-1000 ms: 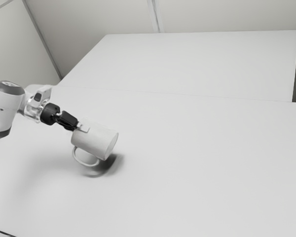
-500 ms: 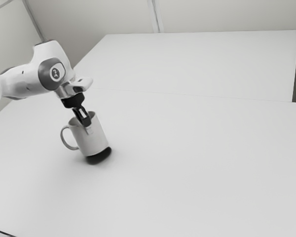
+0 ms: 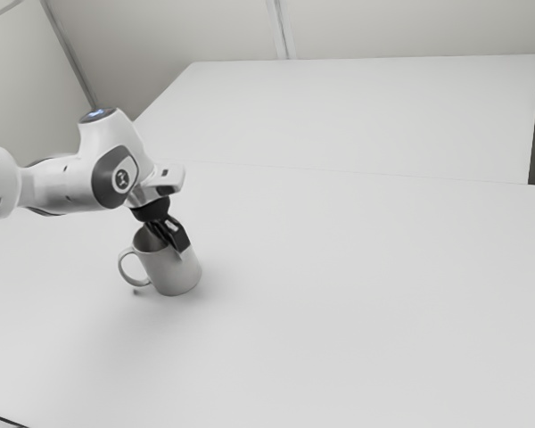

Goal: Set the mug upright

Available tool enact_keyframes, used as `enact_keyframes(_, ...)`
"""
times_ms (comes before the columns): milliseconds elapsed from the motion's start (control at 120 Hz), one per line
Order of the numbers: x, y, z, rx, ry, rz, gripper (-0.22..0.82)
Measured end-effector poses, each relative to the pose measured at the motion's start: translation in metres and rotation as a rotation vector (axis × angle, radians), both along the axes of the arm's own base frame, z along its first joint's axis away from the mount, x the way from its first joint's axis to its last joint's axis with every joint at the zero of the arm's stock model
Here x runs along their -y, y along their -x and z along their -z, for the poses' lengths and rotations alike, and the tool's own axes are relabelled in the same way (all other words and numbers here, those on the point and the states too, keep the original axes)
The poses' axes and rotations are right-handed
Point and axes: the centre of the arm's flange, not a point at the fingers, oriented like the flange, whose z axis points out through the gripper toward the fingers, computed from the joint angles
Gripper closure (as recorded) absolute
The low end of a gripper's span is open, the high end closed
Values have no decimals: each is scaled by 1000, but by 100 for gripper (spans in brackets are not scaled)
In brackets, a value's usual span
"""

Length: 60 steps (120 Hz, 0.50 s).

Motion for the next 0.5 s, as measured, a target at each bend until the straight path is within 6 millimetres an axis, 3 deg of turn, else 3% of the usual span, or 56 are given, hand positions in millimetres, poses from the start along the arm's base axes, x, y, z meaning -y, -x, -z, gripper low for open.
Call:
enact_keyframes(67, -5, -1, -9, 19, -1, -27, 25)
enact_keyframes(167, -14, -8, -45, 59, 5, -66, 16)
enact_keyframes(333, -29, -36, -113, 80, 35, -116, 7)
enact_keyframes(500, -37, -65, -194, 98, 44, -147, 3)
